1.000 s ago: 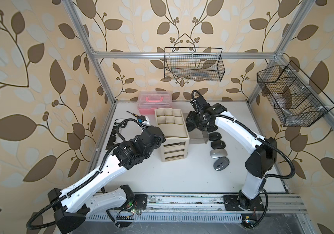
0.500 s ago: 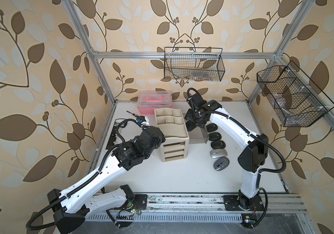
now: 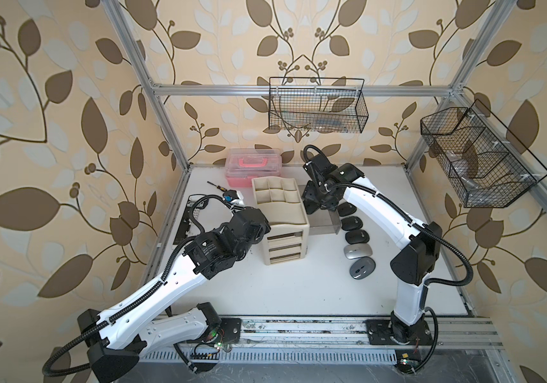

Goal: Take the mice out of the drawer
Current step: Pick up the mouse from the drawer.

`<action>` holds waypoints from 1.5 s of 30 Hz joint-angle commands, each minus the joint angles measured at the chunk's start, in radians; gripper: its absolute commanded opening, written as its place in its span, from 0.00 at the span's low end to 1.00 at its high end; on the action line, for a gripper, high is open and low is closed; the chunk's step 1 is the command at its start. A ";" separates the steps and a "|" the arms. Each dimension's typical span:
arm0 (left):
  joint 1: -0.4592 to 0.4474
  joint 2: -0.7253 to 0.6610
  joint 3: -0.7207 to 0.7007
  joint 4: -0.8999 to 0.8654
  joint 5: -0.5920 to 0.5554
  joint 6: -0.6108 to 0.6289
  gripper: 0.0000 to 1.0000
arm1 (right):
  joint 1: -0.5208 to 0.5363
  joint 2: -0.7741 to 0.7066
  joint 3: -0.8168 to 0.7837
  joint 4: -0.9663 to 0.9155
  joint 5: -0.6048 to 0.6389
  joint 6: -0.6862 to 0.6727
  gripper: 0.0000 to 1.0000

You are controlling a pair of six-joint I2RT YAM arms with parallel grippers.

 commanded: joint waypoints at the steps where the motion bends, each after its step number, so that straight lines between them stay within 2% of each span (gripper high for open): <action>1: 0.005 -0.008 -0.002 0.045 -0.058 -0.031 0.00 | -0.010 -0.013 -0.043 -0.008 -0.037 0.044 0.80; 12: 0.005 -0.011 -0.004 0.051 -0.052 -0.024 0.00 | -0.012 0.119 0.070 -0.018 -0.067 0.059 0.79; 17: 0.004 -0.013 -0.005 0.056 -0.054 -0.019 0.00 | -0.007 0.170 0.101 -0.048 -0.068 0.050 0.73; 22: 0.005 -0.015 -0.013 0.060 -0.062 -0.024 0.00 | 0.007 0.177 0.129 -0.074 -0.005 0.021 0.68; 31: 0.006 -0.011 -0.009 0.066 -0.053 -0.027 0.00 | 0.024 0.214 0.135 -0.057 -0.024 0.022 0.73; 41: 0.005 -0.007 -0.010 0.064 -0.064 -0.027 0.00 | 0.029 0.180 0.127 -0.030 -0.028 0.020 0.57; 45: 0.004 -0.005 -0.006 0.054 -0.069 -0.029 0.00 | 0.030 0.155 0.117 -0.019 -0.019 0.007 0.53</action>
